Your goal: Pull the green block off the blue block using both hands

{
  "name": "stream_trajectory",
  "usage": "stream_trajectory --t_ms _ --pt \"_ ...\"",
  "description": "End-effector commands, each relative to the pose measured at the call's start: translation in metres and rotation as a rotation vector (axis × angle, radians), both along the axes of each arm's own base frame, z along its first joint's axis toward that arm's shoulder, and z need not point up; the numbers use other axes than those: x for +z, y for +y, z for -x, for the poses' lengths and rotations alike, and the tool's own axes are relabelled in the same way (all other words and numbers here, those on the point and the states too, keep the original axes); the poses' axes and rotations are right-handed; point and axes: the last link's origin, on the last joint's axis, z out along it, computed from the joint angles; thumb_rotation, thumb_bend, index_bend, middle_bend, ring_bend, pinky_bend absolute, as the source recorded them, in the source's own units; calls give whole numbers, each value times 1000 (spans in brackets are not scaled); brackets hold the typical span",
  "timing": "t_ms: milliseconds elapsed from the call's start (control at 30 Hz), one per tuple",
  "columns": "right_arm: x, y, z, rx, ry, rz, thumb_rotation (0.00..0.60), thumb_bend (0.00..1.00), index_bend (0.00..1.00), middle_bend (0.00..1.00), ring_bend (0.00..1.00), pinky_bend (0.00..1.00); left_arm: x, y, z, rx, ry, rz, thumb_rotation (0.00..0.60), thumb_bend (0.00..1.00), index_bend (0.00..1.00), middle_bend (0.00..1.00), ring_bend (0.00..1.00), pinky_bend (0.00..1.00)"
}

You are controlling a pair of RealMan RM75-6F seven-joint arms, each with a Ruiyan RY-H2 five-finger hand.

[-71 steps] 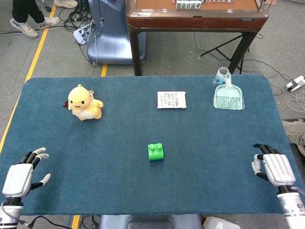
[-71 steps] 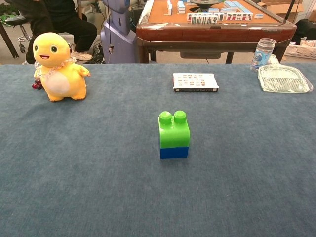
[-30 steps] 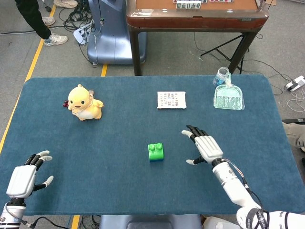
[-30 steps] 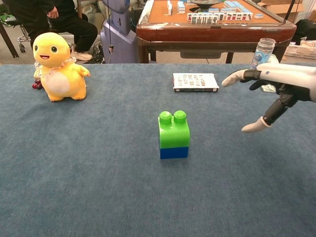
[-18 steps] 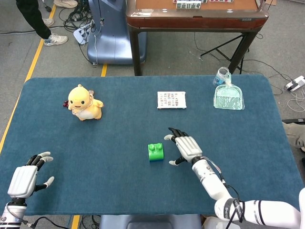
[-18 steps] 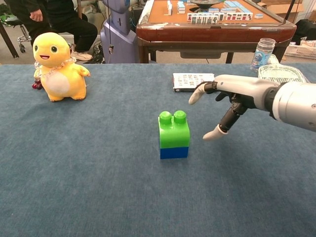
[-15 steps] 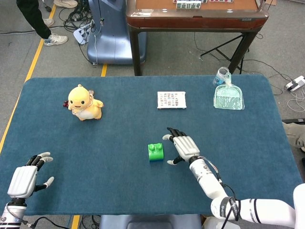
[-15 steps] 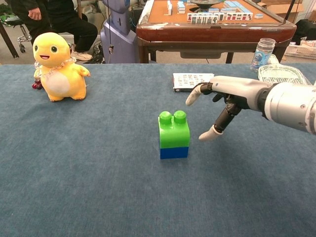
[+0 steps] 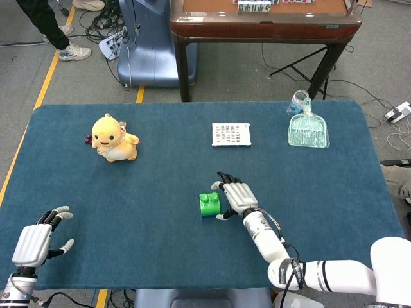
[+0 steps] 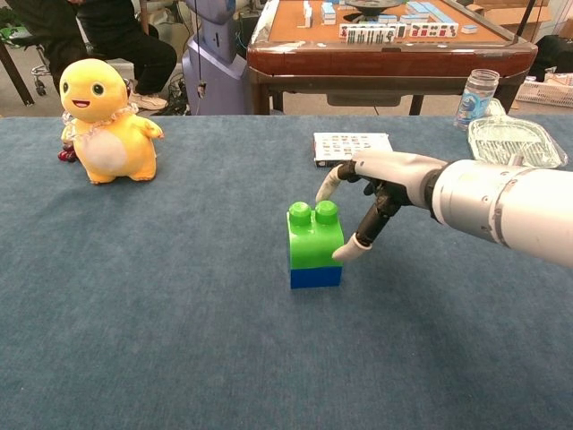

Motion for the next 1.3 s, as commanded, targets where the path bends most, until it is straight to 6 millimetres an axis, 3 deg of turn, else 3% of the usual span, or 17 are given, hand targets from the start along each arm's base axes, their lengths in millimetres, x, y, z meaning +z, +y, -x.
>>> stream_trajectory --t_ms 33,700,867,1033,1300 --pt "-4 -1 -3 -5 -5 -3 600 0 286 22 0 86 -1 0 0 2 -1 2 600 228 385 236 238 574" --pt "-25 -1 -11 -24 31 0 600 2 396 22 0 86 -5 -2 3 6 -7 11 600 229 385 236 246 576" --pt "-26 -2 -11 -34 21 4 600 113 487 41 0 86 -6 -2 4 8 -8 13 600 229 385 236 246 575" --pt "-16 -2 -12 -44 -17 14 600 153 560 66 0 86 -5 -1 2 1 -11 8 600 228 384 236 249 576" --pt "25 -7 -14 -69 -152 71 600 153 607 84 0 86 -1 9 -14 -10 -97 4 600 226 322 251 279 611"
